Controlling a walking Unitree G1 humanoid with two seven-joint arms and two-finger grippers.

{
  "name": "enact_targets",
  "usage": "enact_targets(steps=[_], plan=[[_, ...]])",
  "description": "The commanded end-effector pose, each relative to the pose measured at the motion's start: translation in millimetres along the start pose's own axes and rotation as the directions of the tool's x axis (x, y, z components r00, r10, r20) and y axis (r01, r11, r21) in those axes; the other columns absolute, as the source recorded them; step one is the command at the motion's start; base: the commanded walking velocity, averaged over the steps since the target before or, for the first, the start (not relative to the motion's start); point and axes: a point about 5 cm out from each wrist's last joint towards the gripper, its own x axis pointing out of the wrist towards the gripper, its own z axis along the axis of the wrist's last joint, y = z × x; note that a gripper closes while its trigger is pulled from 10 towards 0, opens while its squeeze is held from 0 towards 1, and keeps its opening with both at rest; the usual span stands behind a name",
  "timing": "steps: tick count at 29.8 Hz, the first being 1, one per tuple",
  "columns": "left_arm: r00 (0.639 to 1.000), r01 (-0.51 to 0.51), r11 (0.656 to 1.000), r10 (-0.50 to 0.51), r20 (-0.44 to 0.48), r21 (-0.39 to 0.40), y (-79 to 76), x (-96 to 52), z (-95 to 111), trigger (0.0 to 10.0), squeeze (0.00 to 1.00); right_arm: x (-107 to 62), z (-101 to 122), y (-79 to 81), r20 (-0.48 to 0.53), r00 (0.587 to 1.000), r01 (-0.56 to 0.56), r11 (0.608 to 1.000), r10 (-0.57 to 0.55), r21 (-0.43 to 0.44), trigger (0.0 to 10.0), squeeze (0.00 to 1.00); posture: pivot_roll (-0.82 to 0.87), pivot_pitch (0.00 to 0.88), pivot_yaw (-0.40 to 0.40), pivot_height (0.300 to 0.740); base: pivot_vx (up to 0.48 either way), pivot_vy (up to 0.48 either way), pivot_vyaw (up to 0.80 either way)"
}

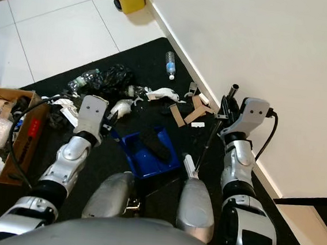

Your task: Sweep floor

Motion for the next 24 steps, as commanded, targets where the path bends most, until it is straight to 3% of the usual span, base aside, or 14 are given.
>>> enact_targets(steps=[1,8,17,24], plan=[[1.0,-0.004,1.0,0.004,-0.005,0.025,3.6,-0.7,-3,10.0,0.0,-9.3,-19,-0.4,-0.103,0.994,0.03,0.999,-0.026,0.038,10.0,0.0,0.03,0.006,0.005,0.74,0.0,0.0,0.0],[1.0,-0.009,1.0,0.009,0.003,0.02,3.7,2.8,-2,10.0,0.0,-2.2,-10,-4.3,-0.072,0.996,0.05,0.998,-0.047,0.043,10.0,0.0,0.03,0.0,0.013,0.74,0.0,0.0,0.0],[0.992,-0.104,0.993,0.1,-0.071,-0.052,10.7,6.5,-7,10.0,0.0,2.9,-1,-8.4,-0.033,0.997,0.072,0.996,-0.07,0.051,10.0,0.0,0.03,0.0,0.022,0.74,0.0,0.0,0.0],[0.99,-0.118,0.991,0.112,-0.084,-0.064,12.4,8.9,-7,10.0,0.0,3.6,1,-8.6,-0.025,0.997,0.069,0.996,-0.068,0.05,10.0,0.0,0.03,0.0,0.024,0.74,0.0,0.0,0.0]])
